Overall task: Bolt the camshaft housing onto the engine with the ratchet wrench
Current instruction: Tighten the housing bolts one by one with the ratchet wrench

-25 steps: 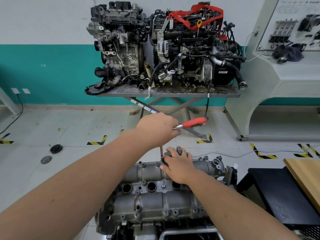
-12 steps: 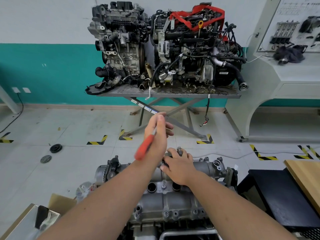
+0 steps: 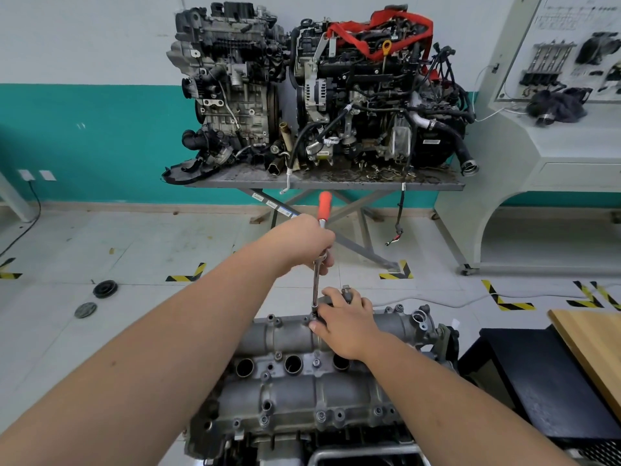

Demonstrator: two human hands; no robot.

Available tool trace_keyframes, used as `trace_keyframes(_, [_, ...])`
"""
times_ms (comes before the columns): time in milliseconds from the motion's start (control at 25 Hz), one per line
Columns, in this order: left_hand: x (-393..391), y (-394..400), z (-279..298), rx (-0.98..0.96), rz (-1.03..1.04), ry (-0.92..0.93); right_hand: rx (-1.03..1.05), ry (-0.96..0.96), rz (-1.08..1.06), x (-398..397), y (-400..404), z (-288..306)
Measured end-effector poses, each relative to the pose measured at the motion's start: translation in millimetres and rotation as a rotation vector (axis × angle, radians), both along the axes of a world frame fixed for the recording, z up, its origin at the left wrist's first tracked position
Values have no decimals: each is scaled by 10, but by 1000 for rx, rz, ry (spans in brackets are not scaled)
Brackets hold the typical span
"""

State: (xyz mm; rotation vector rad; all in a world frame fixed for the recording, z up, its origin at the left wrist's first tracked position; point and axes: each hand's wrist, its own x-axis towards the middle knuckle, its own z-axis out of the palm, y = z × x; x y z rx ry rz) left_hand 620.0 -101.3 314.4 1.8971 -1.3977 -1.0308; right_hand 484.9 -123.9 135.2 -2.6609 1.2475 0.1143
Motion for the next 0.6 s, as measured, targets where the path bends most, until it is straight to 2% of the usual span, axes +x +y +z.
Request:
trace_keyframes(80, [-67,-19,86,-53,-180,-425,-1,-4,-2,-3,2,9])
trace_keyframes(200, [-158,11,47,-275,-323,-1031,-11,-1,-3,8,5,15])
trace_keyframes(240, [-166,33,-27,-391,-350,-1142,-13,0,-7,8,6,9])
trace_keyframes(280, [-157,71,-130,-537,-356,-1166,-18,0,-10,5,5,2])
trace_keyframes(320, [-140,117,-250,-710,-331,-1109,-26,-2,-9,1,5,-5])
trace_keyframes(400, [-89,171,-469,-1028,-149,-891,-44,-7,-2,7,7,-10])
trace_keyframes(440, [-78,164,-546,-1084,-34,-773,-47,-11,-3,11,9,-7])
trace_keyframes(520, [-115,162,-677,-998,113,-567,-46,-17,-12,12,10,-6])
trace_keyframes(600, [-174,185,-773,-888,153,-334,-44,-17,-8,2,9,-8])
